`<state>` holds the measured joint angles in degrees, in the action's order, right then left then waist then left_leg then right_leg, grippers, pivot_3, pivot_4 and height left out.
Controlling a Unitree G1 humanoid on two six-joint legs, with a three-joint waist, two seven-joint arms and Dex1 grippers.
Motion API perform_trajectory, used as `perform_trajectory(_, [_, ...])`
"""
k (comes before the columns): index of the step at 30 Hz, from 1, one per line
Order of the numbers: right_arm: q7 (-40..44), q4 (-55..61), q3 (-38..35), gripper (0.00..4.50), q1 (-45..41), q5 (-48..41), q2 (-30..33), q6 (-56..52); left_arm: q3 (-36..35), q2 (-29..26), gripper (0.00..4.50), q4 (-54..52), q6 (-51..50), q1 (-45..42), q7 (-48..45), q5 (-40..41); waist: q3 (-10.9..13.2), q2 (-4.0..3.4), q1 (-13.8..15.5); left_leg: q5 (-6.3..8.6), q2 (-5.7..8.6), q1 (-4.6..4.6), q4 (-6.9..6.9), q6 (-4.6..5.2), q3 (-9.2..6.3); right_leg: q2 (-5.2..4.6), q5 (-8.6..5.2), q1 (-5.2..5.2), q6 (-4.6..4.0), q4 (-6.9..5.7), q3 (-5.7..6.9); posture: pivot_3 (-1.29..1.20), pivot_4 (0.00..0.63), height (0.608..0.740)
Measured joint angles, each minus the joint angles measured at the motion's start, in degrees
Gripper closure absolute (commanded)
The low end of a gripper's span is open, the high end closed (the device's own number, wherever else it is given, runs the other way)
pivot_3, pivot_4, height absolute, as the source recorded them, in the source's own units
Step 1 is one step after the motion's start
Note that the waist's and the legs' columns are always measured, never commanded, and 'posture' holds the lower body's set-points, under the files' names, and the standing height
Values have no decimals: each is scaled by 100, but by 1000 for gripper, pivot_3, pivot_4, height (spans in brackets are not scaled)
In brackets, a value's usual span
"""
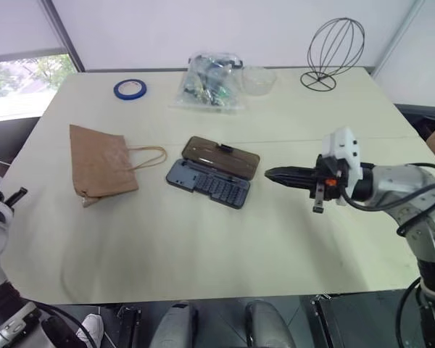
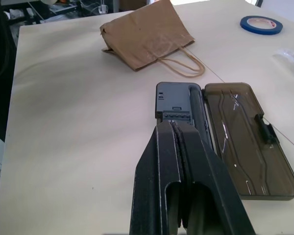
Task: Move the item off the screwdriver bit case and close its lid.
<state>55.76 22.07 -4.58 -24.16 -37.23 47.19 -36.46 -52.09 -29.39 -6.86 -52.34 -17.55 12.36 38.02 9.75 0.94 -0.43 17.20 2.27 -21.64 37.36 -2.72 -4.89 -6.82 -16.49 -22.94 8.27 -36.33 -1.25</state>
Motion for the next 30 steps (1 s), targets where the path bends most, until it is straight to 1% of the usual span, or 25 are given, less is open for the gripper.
perform_trajectory(4, [-6,0,2,4500,0,0,-8,-1,218,16,4471,-286,-39,-85,-263,281,0,1,-18,0,-1,0,-1,-1,0,0,0,-3,0,-2,-1,0,150,740])
perform_trajectory(7, [-19,6,2,4500,2,1,-14,-4,345,27,4471,-413,-229,-358,-347,638,0,1,-19,-1,-1,0,-1,-2,0,0,0,-4,0,-3,0,0,150,740])
perform_trajectory(11, [-65,18,1,4500,8,1,-24,-6,702,-11,4471,-595,-393,-678,-507,979,0,1,-21,-1,0,0,-2,-2,1,0,0,-5,0,-3,-2,0,150,740])
perform_trajectory(15, [-124,31,-6,4500,69,1,-24,-9,912,6,4471,-595,-652,-925,-441,1223,0,1,-41,-1,-1,0,-3,-2,3,1,0,-10,0,-7,-2,0,150,740])
perform_trajectory(18, [-165,56,-8,4500,86,-1,-25,-15,1101,77,4471,-669,-757,-944,-337,1265,0,1,-35,-1,-1,-1,-2,-3,3,0,0,-10,0,-8,-3,0,150,740])
perform_trajectory(19, [-183,78,-8,4500,96,-1,-27,-18,1153,114,3952,-700,-768,-920,-324,1267,0,1,-32,-1,-1,-1,-2,-3,3,0,0,-10,0,-9,-3,0,150,740])
perform_trajectory(20, [-201,113,-9,4500,113,-3,-27,-24,1246,145,3614,-752,-811,-858,-319,1268,0,1,-29,-2,-1,-2,-2,-3,3,0,0,-10,0,-9,-3,0,150,740])
perform_trajectory(22, [-214,148,-12,4500,131,-9,-28,-27,1340,176,2702,-796,-837,-766,-325,1271,0,1,-32,-2,-1,-2,-2,-3,4,0,0,-11,0,-9,-3,0,150,740])
perform_trajectory(27, [-251,151,-17,4500,199,-12,-27,-49,1341,182,199,-939,-845,-673,-236,1267,0,1,-32,-2,-1,-4,-1,-4,4,0,0,-12,0,-8,-4,0,150,740])
perform_trajectory(28, [-252,151,-18,4500,199,-13,-27,-50,1323,177,60,-972,-856,-648,-190,1265,0,1,-31,-2,0,-4,-1,-4,3,1,0,-12,0,-8,-4,0,150,740])
perform_trajectory(30, [-255,155,-20,4500,200,-13,-26,-54,1247,177,60,-1024,-904,-556,-56,1272,0,1,-33,-2,-1,-4,-2,-4,3,1,0,-13,0,-9,-4,0,150,740])
